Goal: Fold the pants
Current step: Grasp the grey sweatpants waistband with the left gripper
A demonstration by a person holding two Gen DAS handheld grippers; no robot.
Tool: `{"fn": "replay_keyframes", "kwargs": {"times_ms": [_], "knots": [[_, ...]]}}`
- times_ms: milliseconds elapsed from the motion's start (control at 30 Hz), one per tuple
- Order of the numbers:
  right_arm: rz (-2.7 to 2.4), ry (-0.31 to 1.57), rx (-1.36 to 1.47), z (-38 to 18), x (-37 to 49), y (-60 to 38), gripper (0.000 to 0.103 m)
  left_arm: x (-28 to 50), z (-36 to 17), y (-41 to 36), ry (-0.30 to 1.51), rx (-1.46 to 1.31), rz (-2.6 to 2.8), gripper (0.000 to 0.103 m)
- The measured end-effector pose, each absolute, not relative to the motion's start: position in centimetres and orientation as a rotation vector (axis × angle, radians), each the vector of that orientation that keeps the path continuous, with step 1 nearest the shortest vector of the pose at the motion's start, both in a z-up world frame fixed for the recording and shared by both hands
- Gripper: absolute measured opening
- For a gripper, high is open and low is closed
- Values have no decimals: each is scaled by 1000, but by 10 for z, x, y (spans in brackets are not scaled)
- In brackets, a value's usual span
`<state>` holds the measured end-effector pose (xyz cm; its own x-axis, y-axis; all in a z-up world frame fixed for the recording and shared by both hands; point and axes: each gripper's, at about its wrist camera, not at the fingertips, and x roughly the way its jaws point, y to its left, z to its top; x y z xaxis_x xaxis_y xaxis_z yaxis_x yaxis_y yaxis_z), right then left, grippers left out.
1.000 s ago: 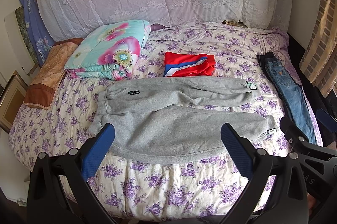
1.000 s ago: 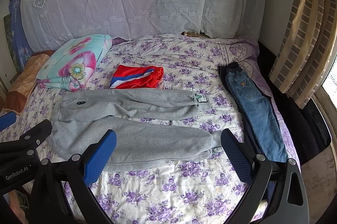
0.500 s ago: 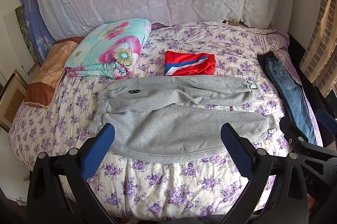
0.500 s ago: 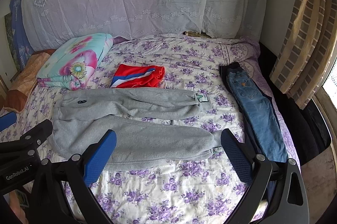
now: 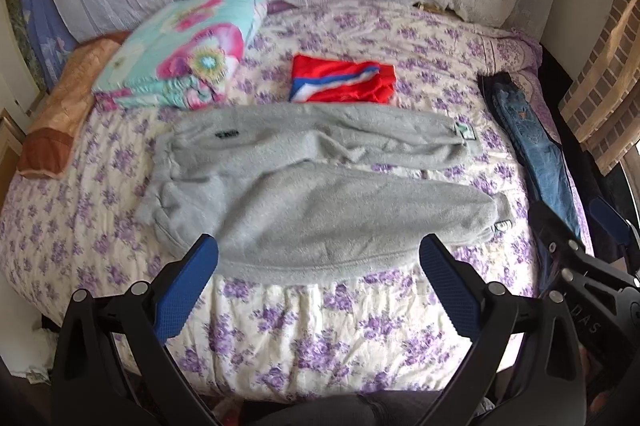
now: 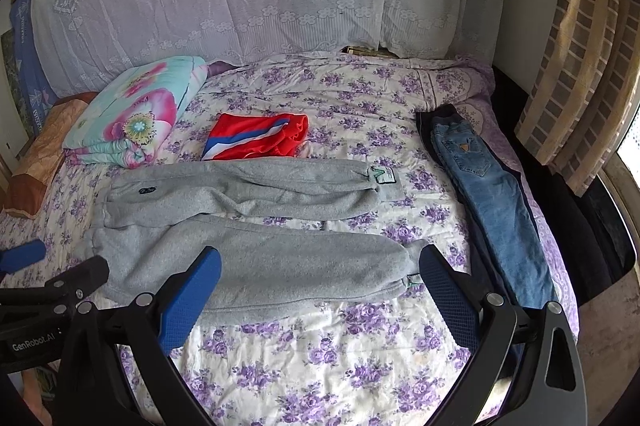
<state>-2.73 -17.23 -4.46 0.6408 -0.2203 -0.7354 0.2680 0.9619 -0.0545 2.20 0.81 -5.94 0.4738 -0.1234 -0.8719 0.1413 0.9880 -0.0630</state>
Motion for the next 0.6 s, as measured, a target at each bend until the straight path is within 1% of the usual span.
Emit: {"fn": "replay_keyframes", "kwargs": {"times_ms": [100, 167, 400, 500, 600], "knots": [[-305, 891, 57, -64, -20, -179, 99, 41, -108, 29, 1227, -74, -116, 98], [-326, 967, 54, -92, -8, -194, 99, 53, -137, 55, 1300, -141, -38, 98], [-371, 1113, 35, -153, -9, -222, 99, 87, -208, 170, 1361, -384, 218, 98], [-394, 1178, 60, -177, -11, -236, 99, 111, -246, 200, 1429, -495, 224, 98], [-416, 1221, 71, -189, -15, -244, 99, 128, -272, 218, 1460, -581, 222, 98]]}}
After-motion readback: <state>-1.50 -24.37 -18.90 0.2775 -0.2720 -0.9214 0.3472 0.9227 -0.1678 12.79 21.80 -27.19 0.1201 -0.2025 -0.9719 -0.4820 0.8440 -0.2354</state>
